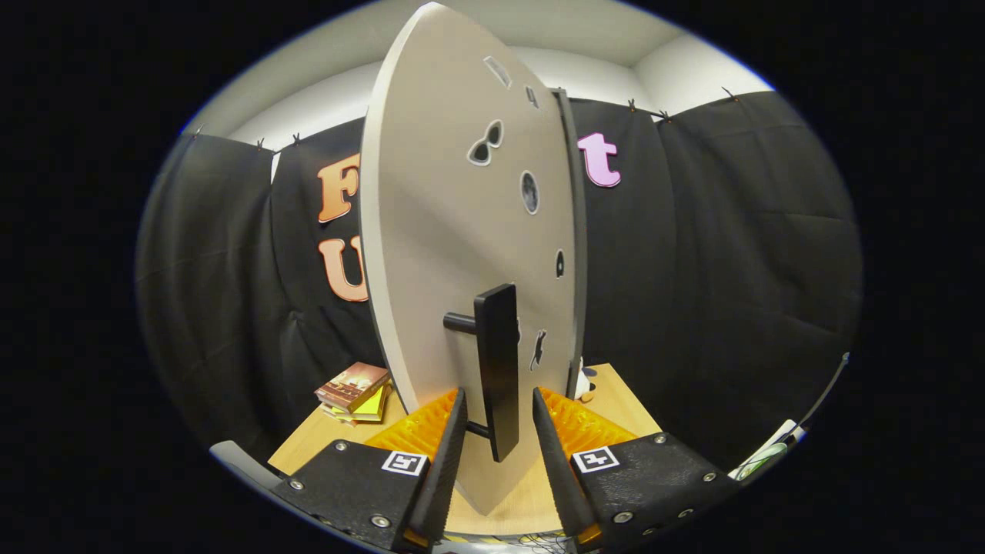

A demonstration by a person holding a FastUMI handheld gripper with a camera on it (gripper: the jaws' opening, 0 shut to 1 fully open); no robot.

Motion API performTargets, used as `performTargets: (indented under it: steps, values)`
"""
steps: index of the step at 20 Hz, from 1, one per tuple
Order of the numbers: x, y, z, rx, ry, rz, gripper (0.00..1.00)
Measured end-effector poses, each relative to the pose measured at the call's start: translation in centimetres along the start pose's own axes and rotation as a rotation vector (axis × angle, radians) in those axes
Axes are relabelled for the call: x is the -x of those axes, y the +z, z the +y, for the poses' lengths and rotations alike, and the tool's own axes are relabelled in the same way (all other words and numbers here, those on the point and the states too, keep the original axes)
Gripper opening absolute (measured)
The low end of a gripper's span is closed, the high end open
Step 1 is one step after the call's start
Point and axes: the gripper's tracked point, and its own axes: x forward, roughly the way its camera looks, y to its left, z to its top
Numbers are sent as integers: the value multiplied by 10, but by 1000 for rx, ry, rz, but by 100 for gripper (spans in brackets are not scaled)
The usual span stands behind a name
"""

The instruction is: Open the shoe cabinet door, grab the shoes and put them into the shoe cabinet, then close the shoe cabinet door.

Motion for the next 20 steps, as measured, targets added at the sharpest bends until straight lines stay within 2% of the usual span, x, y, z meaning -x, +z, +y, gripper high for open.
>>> performTargets:
  steps: [9, 16, 20]
  values:
    - [-42, 12, 82, 19, 64, 10, 57]
    - [-78, 24, 119, 67, 136, 9, 56]
    - [-99, 30, 129, 62, 181, 6, 61]
